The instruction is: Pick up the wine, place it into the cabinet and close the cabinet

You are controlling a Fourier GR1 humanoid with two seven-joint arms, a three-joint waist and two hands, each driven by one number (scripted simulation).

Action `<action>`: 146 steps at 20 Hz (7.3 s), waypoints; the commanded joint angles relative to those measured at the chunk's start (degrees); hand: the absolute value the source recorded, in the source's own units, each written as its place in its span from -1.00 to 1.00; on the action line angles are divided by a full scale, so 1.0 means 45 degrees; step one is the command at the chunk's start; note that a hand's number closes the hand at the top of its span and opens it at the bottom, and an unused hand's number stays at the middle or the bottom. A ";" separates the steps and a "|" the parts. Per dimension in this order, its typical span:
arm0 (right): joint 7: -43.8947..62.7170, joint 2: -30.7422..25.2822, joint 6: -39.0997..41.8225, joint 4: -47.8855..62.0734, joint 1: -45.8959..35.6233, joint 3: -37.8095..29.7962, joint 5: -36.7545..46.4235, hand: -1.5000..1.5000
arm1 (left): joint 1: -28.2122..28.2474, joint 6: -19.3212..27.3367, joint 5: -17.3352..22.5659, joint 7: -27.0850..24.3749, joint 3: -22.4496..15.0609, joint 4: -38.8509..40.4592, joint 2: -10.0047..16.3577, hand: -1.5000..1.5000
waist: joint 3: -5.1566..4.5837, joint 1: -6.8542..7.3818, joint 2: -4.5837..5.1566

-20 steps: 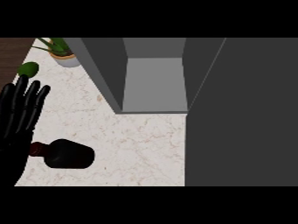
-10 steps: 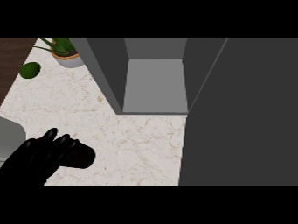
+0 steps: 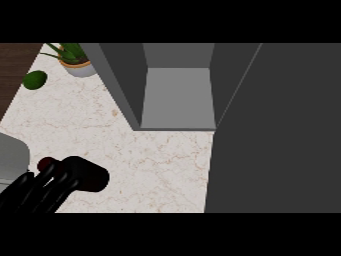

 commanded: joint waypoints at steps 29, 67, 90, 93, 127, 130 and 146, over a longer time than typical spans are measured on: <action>0.2980 -0.0243 -0.0707 -0.1871 -0.1527 -0.0601 -0.0565 -1.00 | 0.0429 0.1515 0.1768 0.0824 0.2779 -0.1148 0.0275 -1.00 | 0.0006 -0.0047 -0.0006; 0.3505 0.0545 -0.0358 -0.1580 -0.2067 -0.0283 0.0038 -1.00 | -0.3613 -0.4107 -0.5019 -0.5839 0.5052 1.3894 -0.0248 -1.00 | -0.0001 -0.0139 0.0050; 0.4425 0.0993 -0.0505 -0.1957 -0.2683 0.0341 0.0655 -1.00 | -0.6033 -0.4757 -0.8135 -1.2013 0.3932 2.2366 -0.0521 -1.00 | -0.0024 -0.0270 0.0059; 0.4332 0.1017 -0.0563 -0.1715 -0.2870 0.0179 0.0804 -1.00 | -0.6406 -0.4567 -0.7976 -1.1660 0.3760 2.2272 -0.0933 -1.00 | -0.0012 -0.0207 0.0046; 0.3202 0.1256 -0.0138 -0.0839 -0.2198 0.0293 0.1201 -1.00 | -0.7302 -0.0752 -0.5258 -1.1851 0.5271 2.2947 -0.2570 1.00 | 0.0027 0.0042 -0.0004; 0.3523 0.1234 -0.0138 -0.1221 -0.2169 0.0162 0.0830 -1.00 | -0.7230 -0.0128 -0.4890 -1.2252 0.5806 2.3112 -0.2389 1.00 | 0.0006 -0.0101 0.0034; 0.3426 0.1130 0.0281 -0.0615 -0.2252 -0.0428 0.0544 -1.00 | -0.5275 0.1023 -0.3918 -0.9919 0.3031 1.7150 -0.3744 1.00 | 0.0017 -0.0019 -0.0001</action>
